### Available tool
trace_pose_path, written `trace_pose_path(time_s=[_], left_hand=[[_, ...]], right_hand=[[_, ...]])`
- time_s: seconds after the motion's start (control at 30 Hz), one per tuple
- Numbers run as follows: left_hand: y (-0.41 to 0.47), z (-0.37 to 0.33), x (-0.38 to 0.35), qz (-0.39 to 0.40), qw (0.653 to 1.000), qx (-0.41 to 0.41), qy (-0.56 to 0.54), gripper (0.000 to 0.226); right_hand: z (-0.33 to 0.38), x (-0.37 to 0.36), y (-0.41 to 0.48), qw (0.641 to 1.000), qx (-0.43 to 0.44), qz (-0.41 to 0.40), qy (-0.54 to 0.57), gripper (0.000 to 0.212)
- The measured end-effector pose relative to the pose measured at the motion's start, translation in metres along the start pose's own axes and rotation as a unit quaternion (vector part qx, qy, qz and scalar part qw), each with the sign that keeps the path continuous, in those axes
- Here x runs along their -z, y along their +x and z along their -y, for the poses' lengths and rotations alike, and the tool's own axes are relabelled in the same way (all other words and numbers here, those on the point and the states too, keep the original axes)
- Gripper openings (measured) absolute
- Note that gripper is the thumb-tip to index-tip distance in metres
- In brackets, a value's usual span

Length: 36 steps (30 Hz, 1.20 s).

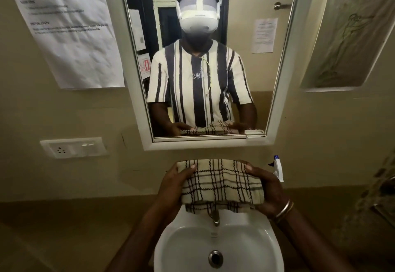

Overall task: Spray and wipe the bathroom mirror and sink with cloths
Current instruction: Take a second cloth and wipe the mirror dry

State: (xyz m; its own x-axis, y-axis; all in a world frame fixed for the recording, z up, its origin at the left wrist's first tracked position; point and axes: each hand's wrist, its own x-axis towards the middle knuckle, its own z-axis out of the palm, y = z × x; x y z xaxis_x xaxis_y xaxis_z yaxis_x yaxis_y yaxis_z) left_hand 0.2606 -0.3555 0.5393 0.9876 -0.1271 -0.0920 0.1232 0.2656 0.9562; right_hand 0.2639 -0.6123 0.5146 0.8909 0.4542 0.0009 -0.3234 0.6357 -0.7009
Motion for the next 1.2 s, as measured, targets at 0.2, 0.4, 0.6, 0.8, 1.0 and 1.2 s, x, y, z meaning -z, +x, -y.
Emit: trace_pose_path(time_s=[0.2,0.4,0.6,0.8,1.0,1.2], left_hand=[[0.0,-0.006,0.002,0.023,0.994,0.087,-0.057,0.037],[-0.002,-0.005,0.002,0.051,0.984,0.125,-0.119,0.043],[0.001,0.0,-0.002,0.041,0.991,0.099,-0.08,0.051],[-0.003,0.004,-0.023,0.081,0.982,0.145,-0.093,0.048],[0.0,-0.009,-0.029,0.104,0.992,0.064,0.038,0.036],[0.003,-0.035,-0.035,0.017,0.945,-0.122,0.302,0.021]], right_hand=[[-0.022,0.01,0.005,0.987,0.022,-0.124,-0.101,0.071],[-0.046,0.0,0.002,0.949,0.094,-0.273,-0.127,0.061],[-0.062,-0.041,-0.01,0.914,0.122,-0.255,-0.292,0.08],[-0.057,-0.064,-0.006,0.975,0.049,-0.134,-0.173,0.056],[-0.053,-0.063,-0.009,0.989,0.007,-0.111,-0.093,0.042],[-0.03,-0.074,-0.013,0.995,0.004,-0.088,-0.04,0.036]])
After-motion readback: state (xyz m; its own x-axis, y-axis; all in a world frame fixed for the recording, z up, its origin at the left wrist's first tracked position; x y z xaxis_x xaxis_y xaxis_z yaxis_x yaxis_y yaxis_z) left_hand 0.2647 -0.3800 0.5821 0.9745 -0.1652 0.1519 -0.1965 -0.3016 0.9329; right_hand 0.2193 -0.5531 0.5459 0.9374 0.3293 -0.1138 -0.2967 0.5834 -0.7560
